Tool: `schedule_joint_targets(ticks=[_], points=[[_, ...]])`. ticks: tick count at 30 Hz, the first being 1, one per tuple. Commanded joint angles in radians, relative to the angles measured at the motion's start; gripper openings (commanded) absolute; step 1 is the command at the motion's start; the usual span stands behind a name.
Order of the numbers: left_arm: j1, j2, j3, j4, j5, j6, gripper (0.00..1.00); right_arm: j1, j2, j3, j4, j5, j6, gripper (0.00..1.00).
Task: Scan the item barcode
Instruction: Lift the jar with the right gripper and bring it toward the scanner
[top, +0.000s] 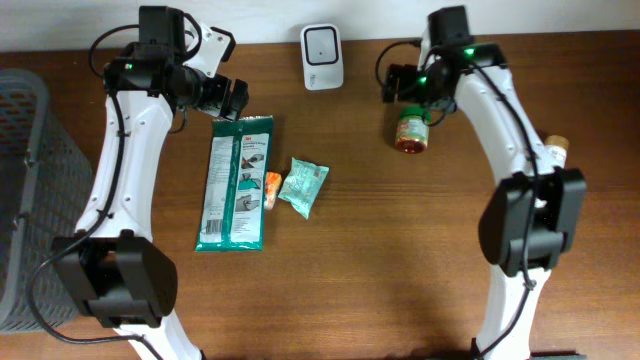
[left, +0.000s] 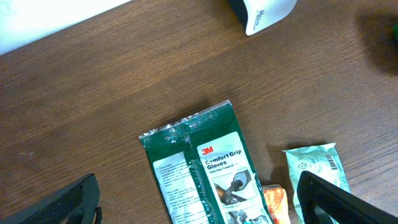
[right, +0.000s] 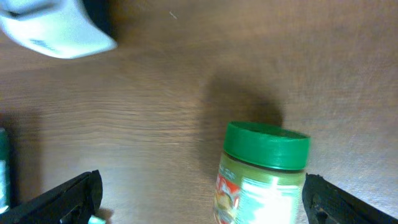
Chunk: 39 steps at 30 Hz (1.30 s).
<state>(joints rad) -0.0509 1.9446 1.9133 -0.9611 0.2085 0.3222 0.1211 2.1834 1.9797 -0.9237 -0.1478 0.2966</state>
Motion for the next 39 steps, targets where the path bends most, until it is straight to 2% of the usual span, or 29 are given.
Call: schedule_joint_targets(ticks=[1, 6, 16, 18, 20, 21, 27, 31, 39], points=[[0.006, -0.032, 0.022, 0.001, 0.004, 0.005, 0.99, 0.001, 0.049, 0.005, -0.011, 0.082, 0.087, 0.98], [0.006, -0.032, 0.022, 0.001, 0.004, 0.005, 0.99, 0.001, 0.090, 0.005, -0.026, 0.100, 0.086, 0.90], [0.006, -0.032, 0.022, 0.001, 0.004, 0.005, 0.99, 0.010, 0.182, 0.004, -0.023, 0.070, 0.071, 0.88], [0.006, -0.032, 0.022, 0.001, 0.004, 0.005, 0.99, 0.010, 0.195, 0.004, -0.022, 0.070, 0.071, 0.81], [0.006, -0.032, 0.022, 0.001, 0.004, 0.005, 0.99, 0.010, 0.195, 0.005, -0.015, 0.071, 0.071, 0.59], [0.006, -0.032, 0.022, 0.001, 0.004, 0.005, 0.99, 0.010, 0.195, 0.005, -0.010, 0.071, 0.071, 0.53], [0.006, -0.032, 0.022, 0.001, 0.004, 0.005, 0.99, 0.009, 0.192, 0.008, 0.008, 0.074, 0.071, 0.52], [0.006, -0.032, 0.022, 0.001, 0.004, 0.005, 0.99, 0.009, 0.165, 0.026, 0.002, 0.074, 0.033, 0.43], [0.006, -0.032, 0.022, 0.001, 0.004, 0.005, 0.99, 0.010, -0.081, 0.029, -0.046, 0.109, -0.033, 0.42]])
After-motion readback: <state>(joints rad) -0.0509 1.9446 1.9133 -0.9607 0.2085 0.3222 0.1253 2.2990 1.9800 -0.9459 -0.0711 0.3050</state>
